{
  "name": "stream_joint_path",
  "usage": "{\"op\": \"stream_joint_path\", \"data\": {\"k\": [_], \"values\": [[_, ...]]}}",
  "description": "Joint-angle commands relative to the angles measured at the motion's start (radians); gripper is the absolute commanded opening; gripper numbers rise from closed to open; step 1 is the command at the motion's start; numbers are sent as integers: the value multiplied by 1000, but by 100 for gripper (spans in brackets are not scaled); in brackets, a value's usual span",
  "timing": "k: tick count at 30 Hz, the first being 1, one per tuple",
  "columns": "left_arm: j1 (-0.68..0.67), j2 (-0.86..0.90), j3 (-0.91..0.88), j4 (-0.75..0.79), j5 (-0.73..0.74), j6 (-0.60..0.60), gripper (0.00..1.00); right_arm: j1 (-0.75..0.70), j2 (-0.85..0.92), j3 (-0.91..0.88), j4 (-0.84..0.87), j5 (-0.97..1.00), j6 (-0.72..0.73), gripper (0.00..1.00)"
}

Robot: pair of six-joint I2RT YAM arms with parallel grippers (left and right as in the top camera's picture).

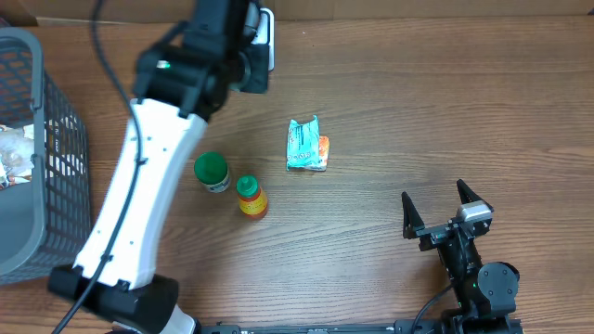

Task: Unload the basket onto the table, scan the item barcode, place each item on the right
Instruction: 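Place the green wipes pack on top of the orange packet, then reach into the basket and grasp the clear dried-mushroom bag with the left gripper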

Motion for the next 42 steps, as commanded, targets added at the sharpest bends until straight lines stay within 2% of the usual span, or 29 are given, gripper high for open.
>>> {"op": "stream_joint_path", "data": {"k": [1, 4, 6, 12, 17, 21, 29, 42], "values": [[140, -107, 53, 0, -50, -22, 67, -3, -8, -10, 3, 10, 3, 100], [302, -149, 53, -8, -49, -68, 76, -3, -8, -10, 3, 10, 3, 100], [425, -166, 53, -21, -48, -93, 77, -3, -8, -10, 3, 10, 3, 100], [802, -140, 37, -37, -2, -134, 75, -3, -8, -10, 3, 10, 3, 100], [987, -50, -8, -14, 63, -125, 73, -3, -8, -10, 3, 10, 3, 100], [1033, 68, -33, 13, 83, -92, 72, -3, -8, -10, 3, 10, 3, 100], [1030, 294, -33, 85, 113, 1, 73, -3, -8, -10, 3, 10, 3, 100], [1016, 483, -33, 208, 175, 135, 74, -3, -8, -10, 3, 10, 3, 100]]}}
